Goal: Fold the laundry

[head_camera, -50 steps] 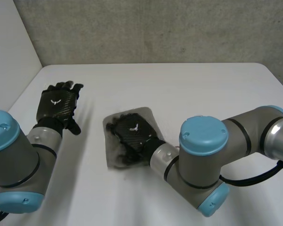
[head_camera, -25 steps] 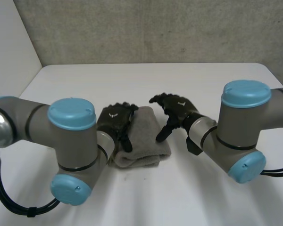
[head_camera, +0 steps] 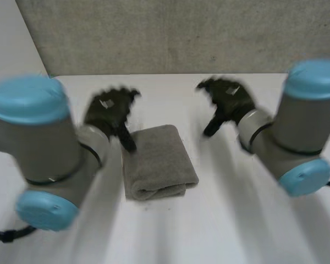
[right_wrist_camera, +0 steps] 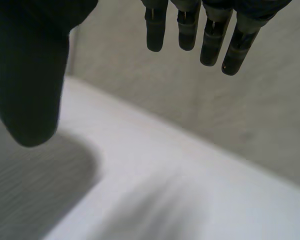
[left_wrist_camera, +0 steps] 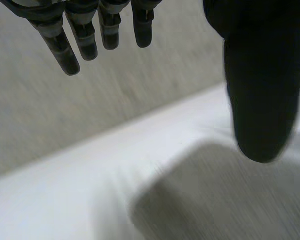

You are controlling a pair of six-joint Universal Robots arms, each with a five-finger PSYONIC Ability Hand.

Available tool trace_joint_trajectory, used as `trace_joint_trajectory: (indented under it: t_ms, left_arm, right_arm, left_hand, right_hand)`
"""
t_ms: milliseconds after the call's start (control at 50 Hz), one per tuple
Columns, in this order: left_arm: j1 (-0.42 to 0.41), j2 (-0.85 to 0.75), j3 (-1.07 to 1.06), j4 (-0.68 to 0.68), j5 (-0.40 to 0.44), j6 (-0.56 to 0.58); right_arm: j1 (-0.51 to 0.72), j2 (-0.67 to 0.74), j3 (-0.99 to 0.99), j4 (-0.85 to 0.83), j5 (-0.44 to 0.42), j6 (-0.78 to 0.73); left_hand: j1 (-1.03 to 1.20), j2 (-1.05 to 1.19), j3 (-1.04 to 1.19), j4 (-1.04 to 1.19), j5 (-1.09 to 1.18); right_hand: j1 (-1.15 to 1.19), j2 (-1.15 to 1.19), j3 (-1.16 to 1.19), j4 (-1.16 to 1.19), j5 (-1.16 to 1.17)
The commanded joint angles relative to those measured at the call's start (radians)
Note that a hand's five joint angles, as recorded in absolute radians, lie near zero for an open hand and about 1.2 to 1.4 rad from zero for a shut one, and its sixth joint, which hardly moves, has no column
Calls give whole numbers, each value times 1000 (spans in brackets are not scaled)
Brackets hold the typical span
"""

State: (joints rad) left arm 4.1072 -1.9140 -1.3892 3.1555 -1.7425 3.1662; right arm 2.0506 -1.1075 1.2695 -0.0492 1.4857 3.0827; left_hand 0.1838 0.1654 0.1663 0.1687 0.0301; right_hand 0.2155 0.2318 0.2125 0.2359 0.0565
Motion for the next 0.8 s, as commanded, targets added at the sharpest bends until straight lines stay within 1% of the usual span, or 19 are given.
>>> trace_joint_trajectory:
  t_ms: [20,40,80,100,140,160,240,340,480,500,540,560,580,600,640,660,700,760,800]
  left_arm:
    - [139,223,114,-184,9,-3]
    - [139,224,114,-184,9,-3]
    - [185,266,137,-259,33,-5]
    - [185,266,137,-259,34,-5]
    - [214,288,151,-307,78,-8]
    - [214,288,151,-307,78,-8]
    - [229,326,151,-324,135,-12]
    - [231,329,148,-324,141,-14]
    - [232,326,142,-324,143,-14]
    - [232,326,141,-324,144,-14]
    - [232,325,141,-324,144,-12]
    - [234,325,139,-324,146,-12]
    - [234,325,139,-324,146,-12]
    - [235,323,139,-322,146,-12]
    - [235,323,137,-322,147,-12]
    - [235,322,137,-322,147,-11]
    - [235,320,136,-322,149,-9]
    - [237,320,127,-319,152,-9]
    - [237,320,125,-318,150,-9]
  right_arm:
    - [-104,-216,-42,93,149,-36]
    - [-127,-238,-61,132,153,-42]
    - [-147,-254,-70,167,154,-41]
    - [-147,-255,-70,167,154,-41]
    - [-168,-275,-76,187,142,-39]
    - [-168,-275,-76,187,142,-39]
    - [-170,-281,-85,193,120,-41]
    - [-170,-279,-87,203,90,-39]
    - [-158,-273,-81,213,79,-53]
    - [-156,-270,-76,218,65,-58]
    - [-152,-250,-59,227,0,-90]
    - [-152,-250,-59,227,-1,-90]
    - [-136,-226,-46,241,-52,-122]
    - [-136,-225,-45,241,-53,-122]
    - [-80,-169,-22,282,-166,-186]
    - [-79,-169,-22,282,-166,-187]
    - [-15,-94,-25,301,-232,-222]
    - [16,-51,-36,299,-245,-223]
    - [75,47,-90,286,-246,-217]
  left_hand:
    - [-8,10,9,7,-29]
    - [-8,10,9,7,-29]
    - [-8,10,9,7,-29]
    - [-8,10,9,7,-29]
    - [-5,13,12,10,-26]
    - [-5,13,12,10,-26]
    - [-5,13,12,10,-26]
    - [-5,13,12,10,-26]
    - [-5,13,12,10,-26]
    - [-5,13,12,10,-26]
    - [-5,13,12,10,-26]
    - [-8,10,9,7,-29]
    - [-8,10,9,7,-29]
    - [-9,9,8,6,-30]
    - [-9,9,8,6,-30]
    - [-9,9,8,6,-30]
    - [-9,9,8,6,-30]
    - [-9,9,8,6,-30]
    - [-9,9,8,6,-30]
  right_hand:
    - [-41,-57,-38,-61,-56]
    - [-41,-57,-38,-61,-56]
    - [-41,-57,-38,-61,-56]
    - [-41,-57,-38,-61,-56]
    - [-41,-57,-38,-61,-56]
    - [-41,-57,-38,-61,-56]
    - [-41,-57,-38,-61,-56]
    - [-41,-57,-38,-61,-56]
    - [-41,-57,-38,-61,-56]
    - [-41,-57,-38,-61,-56]
    - [-41,-57,-38,-61,-56]
    - [-41,-57,-38,-61,-56]
    - [-41,-57,-38,-61,-56]
    - [-41,-57,-38,-61,-56]
    - [-41,-57,-38,-61,-56]
    - [-41,-57,-38,-61,-56]
    - [-41,-57,-38,-61,-56]
    - [-41,-57,-38,-61,-56]
    - [-41,-57,-38,-61,-56]
